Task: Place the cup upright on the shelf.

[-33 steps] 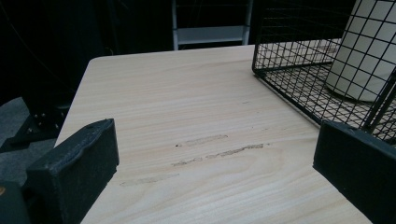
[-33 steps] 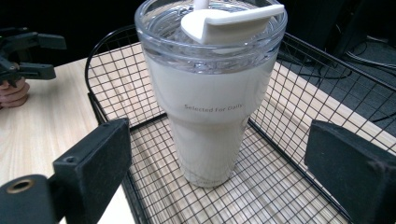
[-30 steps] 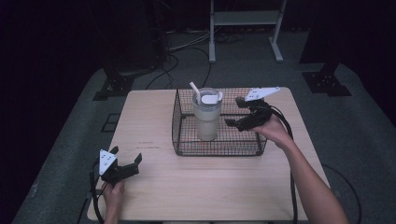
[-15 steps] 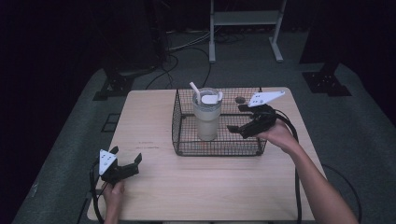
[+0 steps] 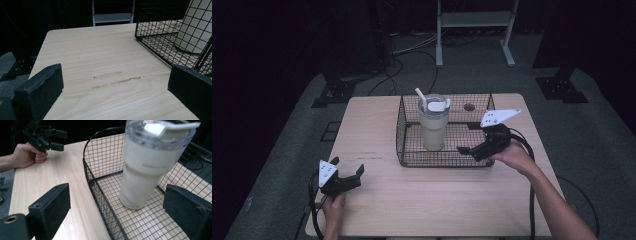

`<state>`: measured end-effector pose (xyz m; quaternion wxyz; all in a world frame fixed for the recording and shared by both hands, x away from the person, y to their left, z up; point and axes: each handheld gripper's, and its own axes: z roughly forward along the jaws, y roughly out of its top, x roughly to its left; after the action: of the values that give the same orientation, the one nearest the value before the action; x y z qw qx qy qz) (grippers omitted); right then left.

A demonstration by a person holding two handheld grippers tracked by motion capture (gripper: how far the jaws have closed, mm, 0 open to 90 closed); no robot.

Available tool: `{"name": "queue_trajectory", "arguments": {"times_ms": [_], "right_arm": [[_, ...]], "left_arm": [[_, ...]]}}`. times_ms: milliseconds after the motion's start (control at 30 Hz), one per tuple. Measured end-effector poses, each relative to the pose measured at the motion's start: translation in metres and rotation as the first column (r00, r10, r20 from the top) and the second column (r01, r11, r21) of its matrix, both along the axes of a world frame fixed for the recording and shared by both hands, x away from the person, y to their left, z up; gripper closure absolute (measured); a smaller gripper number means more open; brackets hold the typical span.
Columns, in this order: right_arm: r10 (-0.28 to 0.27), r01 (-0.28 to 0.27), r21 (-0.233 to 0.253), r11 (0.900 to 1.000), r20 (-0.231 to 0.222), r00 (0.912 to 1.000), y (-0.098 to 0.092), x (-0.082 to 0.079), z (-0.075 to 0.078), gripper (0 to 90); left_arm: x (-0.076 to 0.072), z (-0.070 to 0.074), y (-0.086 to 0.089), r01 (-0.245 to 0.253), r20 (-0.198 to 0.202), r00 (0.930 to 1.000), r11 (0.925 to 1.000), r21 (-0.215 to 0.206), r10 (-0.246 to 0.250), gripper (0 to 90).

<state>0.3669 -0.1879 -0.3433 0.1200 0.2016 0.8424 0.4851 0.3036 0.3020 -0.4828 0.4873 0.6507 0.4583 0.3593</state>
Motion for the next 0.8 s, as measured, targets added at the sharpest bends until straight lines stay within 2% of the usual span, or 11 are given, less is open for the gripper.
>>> {"name": "queue_trajectory", "arguments": {"times_ms": [133, 300, 433, 800], "right_arm": [[0.004, -0.004, -0.006, 1.0, -0.005, 1.0, -0.004, -0.004, -0.006, 7.0], [0.008, -0.008, 0.01, 1.0, -0.014, 0.9999, -0.01, -0.009, -0.013, 7.0], [-0.002, 0.002, 0.01, 1.0, -0.034, 0.9994, -0.016, -0.014, -0.021, 7.0], [-0.018, 0.019, 0.018, 1.0, -0.052, 0.9985, -0.03, -0.024, -0.036, 7.0]], "left_arm": [[0.0, 0.0, 0.0, -0.002, 0.002, 1.0, 1.0, -0.004, 0.002, 0.0], [0.0, 0.0, 0.0, 0.0, 0.002, 1.0, 1.0, -0.002, 0.0, 0.0], [0.0, 0.0, 0.0, 0.002, 0.004, 1.0, 1.0, 0.001, -0.002, 0.0], [0.0, 0.0, -0.001, 0.002, 0.005, 1.0, 1.0, 0.007, -0.002, 0.0]]}}
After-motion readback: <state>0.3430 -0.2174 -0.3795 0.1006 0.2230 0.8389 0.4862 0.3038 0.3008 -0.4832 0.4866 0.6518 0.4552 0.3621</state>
